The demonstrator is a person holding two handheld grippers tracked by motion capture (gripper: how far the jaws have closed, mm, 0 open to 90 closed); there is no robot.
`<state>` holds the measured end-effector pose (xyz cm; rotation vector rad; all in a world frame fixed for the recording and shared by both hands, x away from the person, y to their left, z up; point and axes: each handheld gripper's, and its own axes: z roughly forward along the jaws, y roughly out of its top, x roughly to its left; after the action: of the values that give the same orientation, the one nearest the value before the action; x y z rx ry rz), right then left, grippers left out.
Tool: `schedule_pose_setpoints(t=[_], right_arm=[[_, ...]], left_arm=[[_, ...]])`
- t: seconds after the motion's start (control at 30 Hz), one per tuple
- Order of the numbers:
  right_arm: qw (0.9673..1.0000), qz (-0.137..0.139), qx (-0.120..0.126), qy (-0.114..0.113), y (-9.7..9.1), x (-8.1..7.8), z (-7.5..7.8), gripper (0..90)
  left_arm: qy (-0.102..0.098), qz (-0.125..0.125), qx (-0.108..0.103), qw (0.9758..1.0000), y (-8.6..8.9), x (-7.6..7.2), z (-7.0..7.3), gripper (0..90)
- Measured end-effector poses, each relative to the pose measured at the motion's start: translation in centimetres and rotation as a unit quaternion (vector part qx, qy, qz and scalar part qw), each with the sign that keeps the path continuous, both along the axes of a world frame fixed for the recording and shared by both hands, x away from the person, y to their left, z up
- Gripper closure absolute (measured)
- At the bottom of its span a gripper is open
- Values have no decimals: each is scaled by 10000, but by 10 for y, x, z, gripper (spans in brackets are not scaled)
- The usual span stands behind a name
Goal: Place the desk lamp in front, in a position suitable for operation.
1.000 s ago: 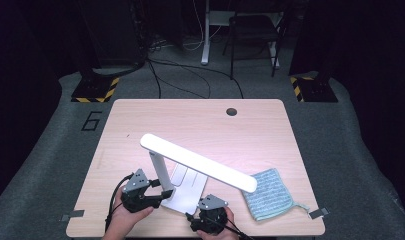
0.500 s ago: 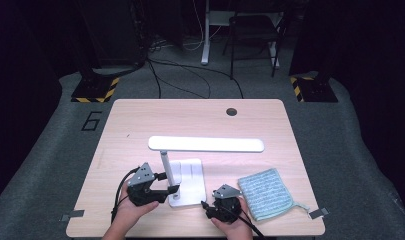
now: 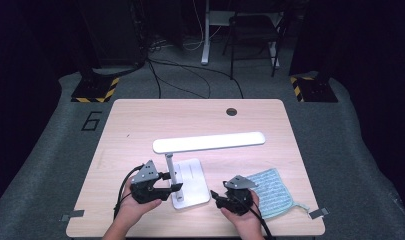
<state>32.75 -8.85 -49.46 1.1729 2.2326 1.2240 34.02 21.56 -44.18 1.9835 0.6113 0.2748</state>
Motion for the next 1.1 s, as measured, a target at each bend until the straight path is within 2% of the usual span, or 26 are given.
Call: schedule_pose_setpoints(t=[0.07, 0.13, 0.2, 0.27, 0.33, 0.37, 0.47, 0.5, 0.53, 0.6, 0.67, 0.77, 0.83, 0.93, 0.97, 1.03, 1.1], right_arm=[[9998, -103, 78, -141, -13, -2, 8, 398], [9992, -196, -66, -338, -28, -2, 15, 388], [9979, -268, -281, -522, -44, -2, 17, 377], [9966, -417, -408, -587, -60, 0, 16, 364], [9963, -572, -417, -481, -76, 2, 13, 339], [9961, -615, -456, -432, -84, 4, 12, 338], [9937, -860, -619, -369, -103, 5, 6, 314], [9936, -925, -587, -282, -109, 6, 3, 304], [9930, -1049, -525, -161, -113, 6, 1, 302], [9922, -1123, -524, -128, -120, 7, -4, 292], [9909, -1176, -660, 26, -123, 10, -10, 287], [9905, -1212, -610, 213, -126, 13, -17, 244], [9907, -1196, -606, 222, -126, 14, -19, 229], [9901, -1161, -710, 341, -123, 15, -23, 188], [9906, -1102, -736, 343, -123, 16, -23, 178], [9905, -1093, -754, 362, -122, 16, -24, 148], [9904, -1043, -804, 413, -121, 17, -24, 144]], left_arm=[[-47, -41, 70, 10000, -2, 0, 1, 516], [-98, -10, 58, 9999, -5, 1, 0, 519], [-108, -98, 35, 9999, -6, 3, 0, 521], [-105, -232, -4, 9997, -6, 6, -1, 520], [-125, -279, -81, 9995, -6, 9, -3, 519], [-109, -343, -31, 9993, -6, 10, -2, 520], [-130, -301, -31, 9995, -7, 9, -2, 521], [-141, -288, -23, 9995, -7, 9, -2, 521], [-59, -279, -39, 9996, -7, 9, -2, 519], [-41, -218, -89, 9997, -6, 8, -2, 513], [-25, -156, -119, 9998, -6, 8, -1, 494], [-123, -137, -151, 9997, -4, 6, 4, 448], [-58, -107, -194, 9997, -2, 6, 8, 444], [149, -92, -256, 9995, -1, 5, 16, 445], [116, -122, -223, 9996, 0, 6, 19, 444], [120, -38, -333, 9994, -1, 5, 26, 428], [90, -31, -356, 9993, -2, 3, 33, 414]])
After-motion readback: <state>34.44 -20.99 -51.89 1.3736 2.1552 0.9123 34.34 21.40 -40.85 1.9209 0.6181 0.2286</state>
